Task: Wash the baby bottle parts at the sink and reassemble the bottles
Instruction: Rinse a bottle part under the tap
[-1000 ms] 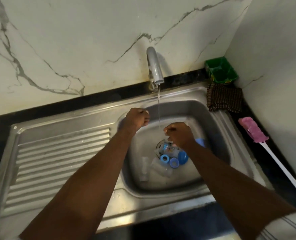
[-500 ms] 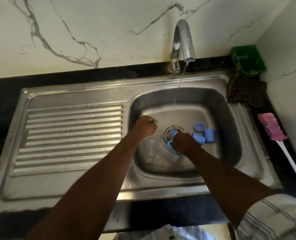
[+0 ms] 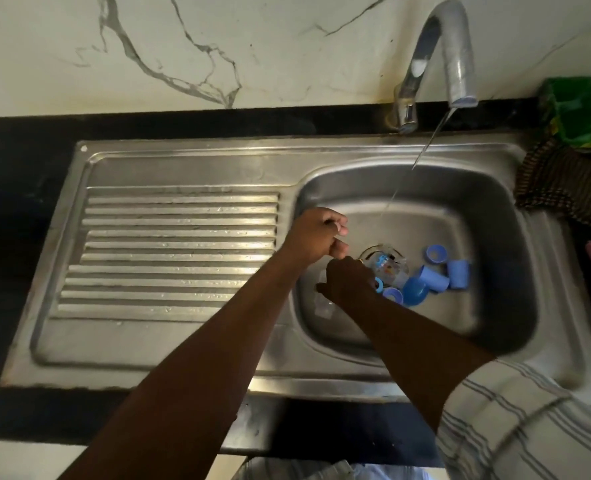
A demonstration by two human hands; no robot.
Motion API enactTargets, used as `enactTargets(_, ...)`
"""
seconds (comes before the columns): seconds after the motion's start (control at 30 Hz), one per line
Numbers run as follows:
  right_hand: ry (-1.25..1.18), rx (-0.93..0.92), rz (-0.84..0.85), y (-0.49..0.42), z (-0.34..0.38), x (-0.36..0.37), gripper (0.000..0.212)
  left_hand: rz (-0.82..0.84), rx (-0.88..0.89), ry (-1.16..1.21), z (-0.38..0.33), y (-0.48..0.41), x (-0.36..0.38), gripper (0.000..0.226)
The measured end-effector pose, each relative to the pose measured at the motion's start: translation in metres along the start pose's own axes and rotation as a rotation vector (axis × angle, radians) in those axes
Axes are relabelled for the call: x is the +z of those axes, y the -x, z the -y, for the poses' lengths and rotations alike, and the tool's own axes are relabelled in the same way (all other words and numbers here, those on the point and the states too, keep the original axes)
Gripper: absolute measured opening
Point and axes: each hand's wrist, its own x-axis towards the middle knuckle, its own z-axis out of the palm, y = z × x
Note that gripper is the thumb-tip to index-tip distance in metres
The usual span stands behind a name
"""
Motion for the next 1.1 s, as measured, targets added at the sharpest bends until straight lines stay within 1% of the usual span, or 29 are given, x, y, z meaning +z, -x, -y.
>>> enactTargets(0.07,-0.009,0.007,0.003,-0.006,0.005,0.003,0.049,-0.002,0.020,0.013,0.001,0.003,-0.005,0.023)
enactTargets(0.2,-0.106,0.025,0.020,-0.011,0.007,0.010,0.051,-0.029,0.034,-0.011,0.006,0.006,-0.014,0.020)
enactTargets(0.27,-0.168,0.027,0.030,-0.013,0.007,0.012,0.052,-0.041,0.027,0.023,0.005,0.006,-0.017,0.017)
enactTargets(0.37,-0.242,0.007,0.042,-0.015,0.005,0.011,0.063,-0.041,0.050,0.057,0.006,0.006,-0.021,0.011)
enactTargets(0.43,-0.239,-0.019,0.054,-0.015,0.001,0.009,0.070,-0.045,0.064,0.070,0.006,0.006,-0.023,0.011)
enactTargets(0.5,-0.272,-0.014,0.050,-0.016,-0.006,0.005,0.073,-0.047,0.067,0.103,0.004,0.007,-0.024,0.012)
enactTargets(0.57,-0.405,0.008,0.028,-0.013,-0.018,-0.002,0.070,-0.054,0.062,0.133,0.003,0.006,-0.022,0.018)
enactTargets(0.6,-0.541,0.022,0.025,-0.010,-0.022,-0.007,0.066,-0.065,0.055,0.142,0.004,0.006,-0.022,0.021)
enactTargets(0.67,-0.922,0.096,0.002,-0.001,-0.035,-0.017,0.055,-0.078,0.051,0.153,0.005,0.005,-0.020,0.023)
enactTargets(0.7,-1.083,0.139,-0.030,0.007,-0.042,-0.024,0.051,-0.081,0.053,0.155,0.004,0.004,-0.017,0.023)
enactTargets(0.73,-1.177,0.173,-0.089,0.014,-0.051,-0.031,0.051,-0.079,0.058,0.151,0.001,0.004,-0.014,0.022)
enactTargets(0.8,-1.331,0.187,-0.210,0.026,-0.070,-0.043,0.053,-0.096,0.088,0.127,-0.003,0.002,-0.008,0.020)
enactTargets(0.83,-1.390,0.191,-0.264,0.033,-0.078,-0.050,0.054,-0.120,0.104,0.120,-0.004,0.001,-0.004,0.022)
enactTargets(0.9,-1.440,0.190,-0.352,0.046,-0.092,-0.064,0.057,-0.208,0.132,0.054,-0.005,-0.007,0.004,0.026)
enactTargets(0.97,-1.450,0.188,-0.414,0.056,-0.103,-0.075,0.059,-0.234,0.111,0.019,-0.004,-0.016,0.011,0.015)
enactTargets(1.03,-1.532,0.183,-0.479,0.065,-0.111,-0.085,0.049,-0.136,0.045,0.083,-0.016,-0.008,0.025,0.007)
enactTargets(1.1,-1.613,0.162,-0.527,0.068,-0.115,-0.089,0.043,0.057,-0.049,0.225,-0.025,0.000,0.042,0.007)
